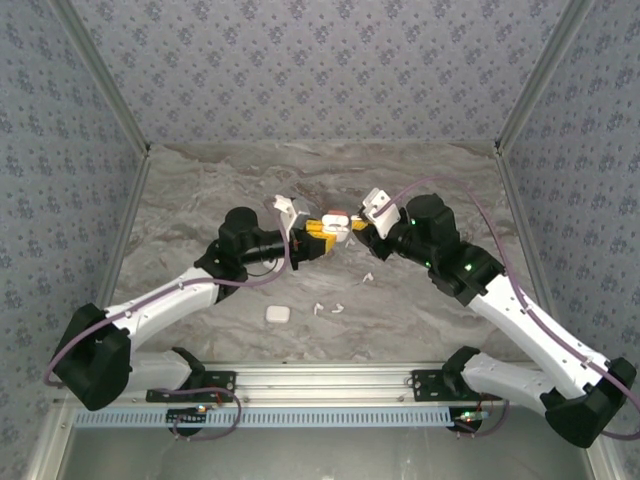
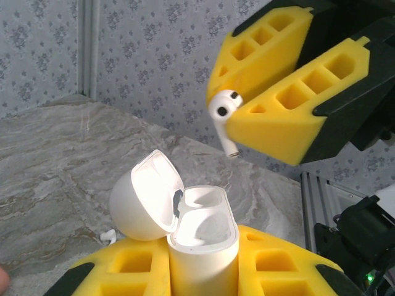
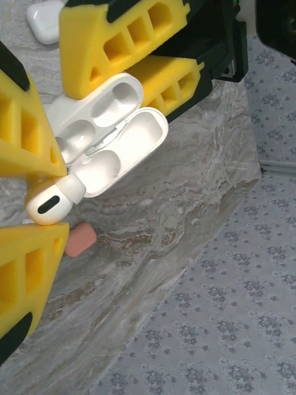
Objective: Insert wireless bluetooth earbuds into charging case
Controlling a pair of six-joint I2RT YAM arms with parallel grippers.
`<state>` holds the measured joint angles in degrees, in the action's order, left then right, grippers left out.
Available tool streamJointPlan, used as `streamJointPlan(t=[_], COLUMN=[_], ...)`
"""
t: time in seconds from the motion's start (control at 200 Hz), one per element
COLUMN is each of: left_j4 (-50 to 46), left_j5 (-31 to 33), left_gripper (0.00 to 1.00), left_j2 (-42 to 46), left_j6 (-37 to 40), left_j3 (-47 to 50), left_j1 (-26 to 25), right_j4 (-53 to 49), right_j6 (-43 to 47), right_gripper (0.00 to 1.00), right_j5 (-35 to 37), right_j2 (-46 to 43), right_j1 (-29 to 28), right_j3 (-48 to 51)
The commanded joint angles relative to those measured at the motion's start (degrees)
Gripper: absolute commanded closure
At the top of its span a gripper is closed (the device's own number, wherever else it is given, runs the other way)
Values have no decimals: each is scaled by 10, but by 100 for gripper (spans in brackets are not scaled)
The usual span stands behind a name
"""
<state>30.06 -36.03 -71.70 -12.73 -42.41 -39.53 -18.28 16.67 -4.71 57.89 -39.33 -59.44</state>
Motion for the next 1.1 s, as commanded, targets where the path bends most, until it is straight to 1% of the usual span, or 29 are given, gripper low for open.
streamJointPlan(t=[0.0,0.37,0.75,1.099], left_j4=[13,7,11,13], left_j5=[-24,-32,-19,-17], left_gripper=[100,100,100,100], left_j2=[-1,0,4,4], left_j6=[-4,2,4,6], left_j3=[-19,-21,-19,-19], left_j1=[-3,-4,-4,-4], right_j4=[18,13,-18,-29], right_j6=[30,36,39,35], right_gripper=[74,74,74,72], right_j5=[3,3,-12,-53], right_j2=[11,29,29,28], right_j1=[-9,-17,-20,-19], right_j3=[-23,-23,-16,-16])
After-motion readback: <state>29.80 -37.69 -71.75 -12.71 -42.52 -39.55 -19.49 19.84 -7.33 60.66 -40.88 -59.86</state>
